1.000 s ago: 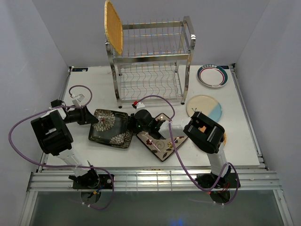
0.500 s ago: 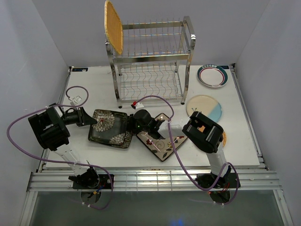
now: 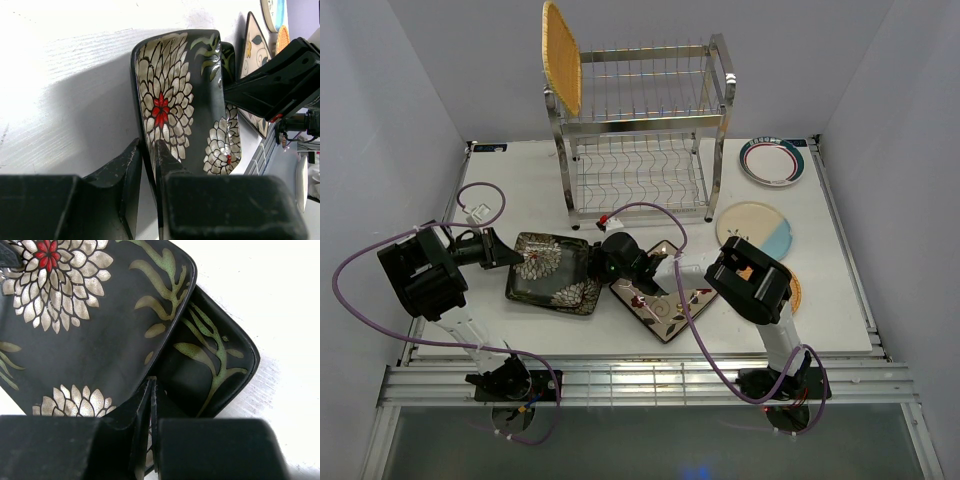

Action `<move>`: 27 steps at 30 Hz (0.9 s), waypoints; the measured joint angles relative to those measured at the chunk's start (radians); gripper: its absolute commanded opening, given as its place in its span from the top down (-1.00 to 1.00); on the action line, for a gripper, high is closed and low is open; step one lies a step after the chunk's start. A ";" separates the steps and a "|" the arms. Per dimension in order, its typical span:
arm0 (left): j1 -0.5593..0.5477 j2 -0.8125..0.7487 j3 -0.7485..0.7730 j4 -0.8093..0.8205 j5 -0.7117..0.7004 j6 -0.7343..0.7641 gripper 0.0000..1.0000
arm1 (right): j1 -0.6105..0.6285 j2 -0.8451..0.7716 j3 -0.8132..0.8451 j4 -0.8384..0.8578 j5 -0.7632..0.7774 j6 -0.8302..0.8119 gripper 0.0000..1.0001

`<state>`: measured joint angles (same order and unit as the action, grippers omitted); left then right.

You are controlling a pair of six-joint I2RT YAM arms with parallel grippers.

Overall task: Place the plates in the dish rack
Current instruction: Pick up the plate at the center of the board.

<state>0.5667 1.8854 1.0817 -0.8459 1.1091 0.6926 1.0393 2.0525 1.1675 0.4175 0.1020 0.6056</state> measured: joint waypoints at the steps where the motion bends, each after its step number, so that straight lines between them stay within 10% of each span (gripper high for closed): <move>1: 0.000 0.000 0.000 -0.001 0.000 0.000 0.54 | 0.000 0.000 0.000 0.000 0.000 0.000 0.84; 16: 0.003 0.004 0.021 -0.041 0.013 0.056 0.34 | 0.009 0.014 0.016 -0.004 0.000 -0.003 0.84; 27: 0.006 0.009 0.030 -0.074 0.032 0.068 1.00 | 0.016 0.018 0.022 -0.005 -0.008 -0.003 0.85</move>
<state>0.5724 1.8946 1.1118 -0.9199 1.1408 0.7601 1.0554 2.0701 1.1896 0.4126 0.0940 0.6022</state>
